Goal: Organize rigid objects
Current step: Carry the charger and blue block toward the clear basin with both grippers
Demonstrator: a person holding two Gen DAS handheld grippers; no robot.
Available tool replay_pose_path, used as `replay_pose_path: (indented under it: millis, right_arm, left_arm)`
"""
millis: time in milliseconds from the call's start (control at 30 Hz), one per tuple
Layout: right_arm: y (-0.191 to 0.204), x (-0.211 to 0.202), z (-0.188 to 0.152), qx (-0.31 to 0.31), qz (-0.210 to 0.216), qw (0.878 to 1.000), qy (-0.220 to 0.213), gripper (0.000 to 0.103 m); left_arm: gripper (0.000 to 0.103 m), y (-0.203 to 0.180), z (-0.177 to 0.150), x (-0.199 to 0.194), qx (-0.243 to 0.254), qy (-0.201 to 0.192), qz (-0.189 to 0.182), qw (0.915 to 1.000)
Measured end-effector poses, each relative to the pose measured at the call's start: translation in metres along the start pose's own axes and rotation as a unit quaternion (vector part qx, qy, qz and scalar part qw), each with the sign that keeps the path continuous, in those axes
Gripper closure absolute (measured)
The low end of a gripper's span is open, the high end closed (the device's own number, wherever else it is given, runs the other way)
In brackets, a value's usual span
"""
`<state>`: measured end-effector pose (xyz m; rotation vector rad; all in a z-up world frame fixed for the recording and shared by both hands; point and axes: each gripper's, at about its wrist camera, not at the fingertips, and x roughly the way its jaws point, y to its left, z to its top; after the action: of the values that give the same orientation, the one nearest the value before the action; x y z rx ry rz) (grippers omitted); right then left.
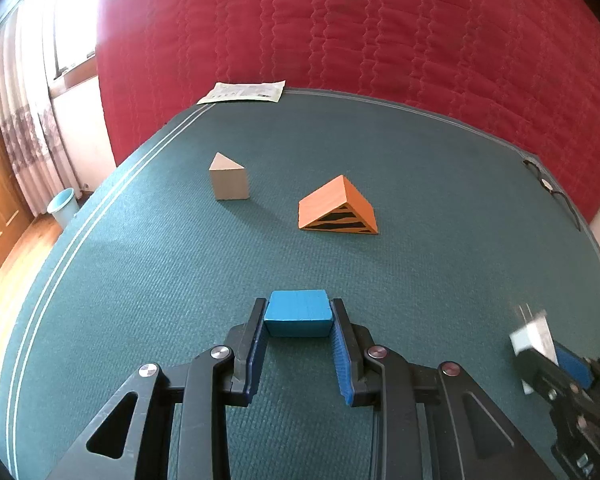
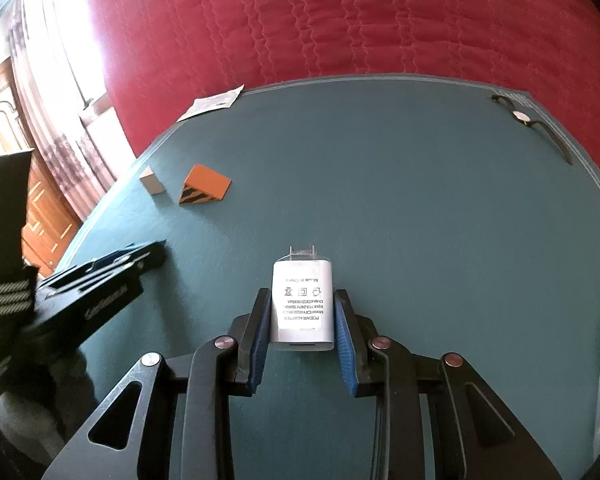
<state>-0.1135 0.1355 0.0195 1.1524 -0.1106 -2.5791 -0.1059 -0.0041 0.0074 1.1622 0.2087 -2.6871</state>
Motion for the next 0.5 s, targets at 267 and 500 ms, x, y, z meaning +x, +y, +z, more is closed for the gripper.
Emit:
replay_pose_path:
  millis: [267, 500]
  right_arm:
    - [-0.009, -0.018, -0.014, 0.016, 0.001, 1.0, -0.003, 0.072]
    - [-0.018, -0.031, -0.02, 0.032, -0.004, 0.999, -0.01, 0.072]
  left_arm:
    - [0.072, -0.004, -0.003, -0.005, 0.01, -0.01, 0.006, 0.9999]
    - [0.072, -0.007, -0.004, -0.007, 0.019, -0.012, 0.004, 0.9997]
